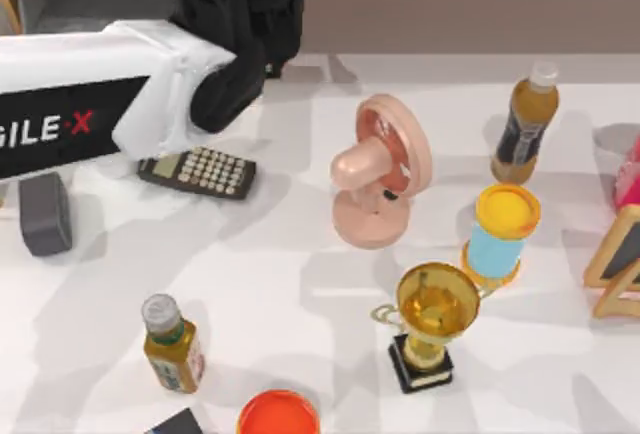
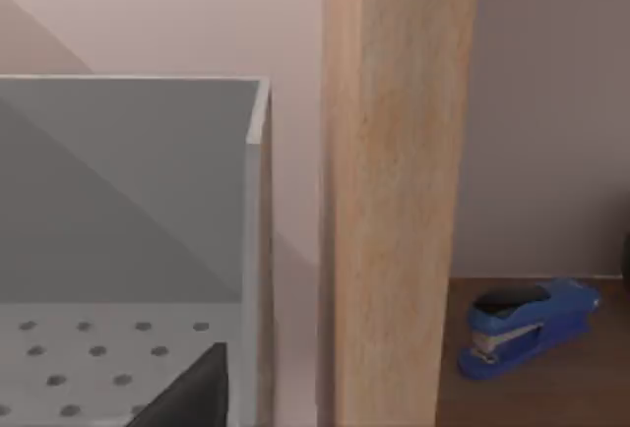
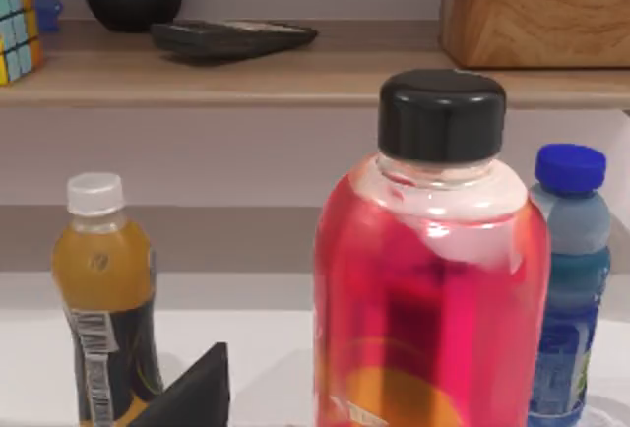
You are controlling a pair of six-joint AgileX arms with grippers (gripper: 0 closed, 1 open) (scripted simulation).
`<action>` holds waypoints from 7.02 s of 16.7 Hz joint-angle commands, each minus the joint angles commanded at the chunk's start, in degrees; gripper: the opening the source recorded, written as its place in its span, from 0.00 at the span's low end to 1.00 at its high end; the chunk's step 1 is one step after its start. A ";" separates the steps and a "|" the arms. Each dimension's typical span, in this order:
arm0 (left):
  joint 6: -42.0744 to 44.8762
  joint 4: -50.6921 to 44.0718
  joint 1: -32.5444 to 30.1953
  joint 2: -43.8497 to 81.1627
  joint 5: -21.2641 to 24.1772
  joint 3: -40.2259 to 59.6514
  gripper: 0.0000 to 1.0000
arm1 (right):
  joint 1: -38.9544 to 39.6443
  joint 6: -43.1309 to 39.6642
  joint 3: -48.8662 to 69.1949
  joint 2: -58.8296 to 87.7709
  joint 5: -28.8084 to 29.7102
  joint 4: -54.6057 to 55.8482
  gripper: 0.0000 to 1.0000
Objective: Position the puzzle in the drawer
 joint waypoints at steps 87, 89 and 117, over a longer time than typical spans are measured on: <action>-2.25 -55.14 -6.63 26.64 11.07 47.53 0.00 | 0.00 0.00 0.00 0.00 0.00 0.00 1.00; -1.73 -68.87 -4.79 24.70 14.79 50.74 0.00 | 0.00 0.00 0.00 0.00 0.00 0.00 1.00; 20.28 -130.56 55.76 55.96 34.34 95.10 0.00 | 0.00 0.00 0.00 0.00 0.00 0.00 1.00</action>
